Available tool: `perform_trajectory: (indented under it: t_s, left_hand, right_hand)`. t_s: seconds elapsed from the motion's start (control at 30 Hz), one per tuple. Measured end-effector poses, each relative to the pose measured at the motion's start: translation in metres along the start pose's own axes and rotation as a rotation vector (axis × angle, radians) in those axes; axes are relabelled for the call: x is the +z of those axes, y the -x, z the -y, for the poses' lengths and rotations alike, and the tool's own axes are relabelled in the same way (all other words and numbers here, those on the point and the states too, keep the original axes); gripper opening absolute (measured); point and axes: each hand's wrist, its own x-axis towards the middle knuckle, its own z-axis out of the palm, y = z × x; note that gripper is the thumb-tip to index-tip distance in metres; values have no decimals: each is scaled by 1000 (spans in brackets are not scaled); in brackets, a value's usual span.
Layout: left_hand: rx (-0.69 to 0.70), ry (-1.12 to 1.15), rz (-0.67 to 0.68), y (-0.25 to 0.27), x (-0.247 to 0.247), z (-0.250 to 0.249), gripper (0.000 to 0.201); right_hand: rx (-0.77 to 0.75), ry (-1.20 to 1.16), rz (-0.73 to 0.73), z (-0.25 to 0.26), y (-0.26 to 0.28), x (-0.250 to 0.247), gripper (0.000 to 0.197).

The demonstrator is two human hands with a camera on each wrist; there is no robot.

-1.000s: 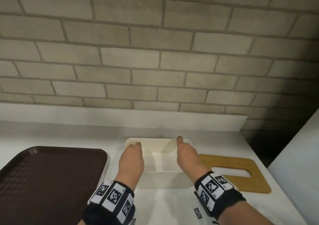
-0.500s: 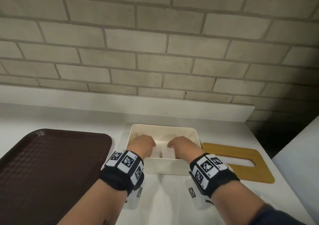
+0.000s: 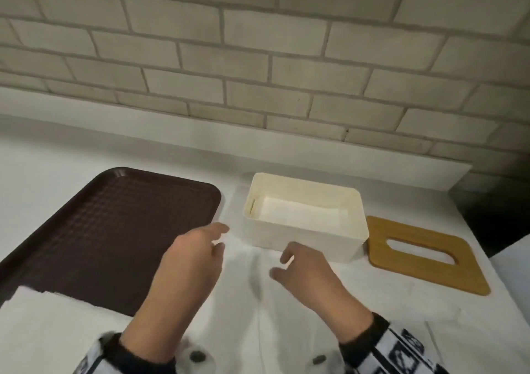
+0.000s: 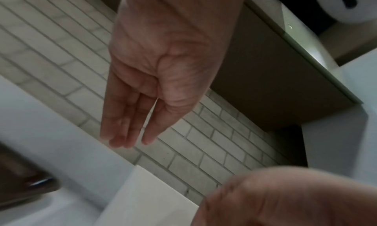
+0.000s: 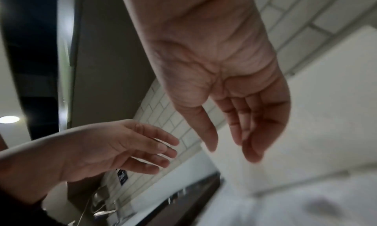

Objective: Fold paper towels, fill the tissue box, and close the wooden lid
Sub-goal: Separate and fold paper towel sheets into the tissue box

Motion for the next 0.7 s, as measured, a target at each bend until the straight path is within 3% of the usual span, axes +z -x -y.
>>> perform_trajectory:
  t_s: [0.1, 0.23, 0.37, 0.53, 0.57, 0.63, 0.7]
  left_hand:
    - [-114, 16, -5, 31, 0, 27, 30]
    - [-180, 37, -20, 54, 7, 46, 27]
    - [-178, 63, -34, 68, 13, 52, 28]
    - [-170, 104, -20, 75, 14, 56, 31]
    - [-174, 124, -22, 75, 15, 56, 32]
    - [-174, 172, -24, 74, 15, 57, 36]
    - [-188, 275, -33, 71, 19, 59, 47]
  right_hand:
    - [79, 82, 107, 2, 1, 33, 46]
    - [78, 116, 54, 12, 0, 59, 67]
    - [58, 148, 31, 22, -4, 76, 73]
    - [105, -96, 14, 21, -10, 87, 66]
    - [95, -147, 16, 20, -9, 87, 56]
    - [43, -182, -3, 19, -5, 82, 14]
    - [-45, -237, -28, 17, 2, 71, 36]
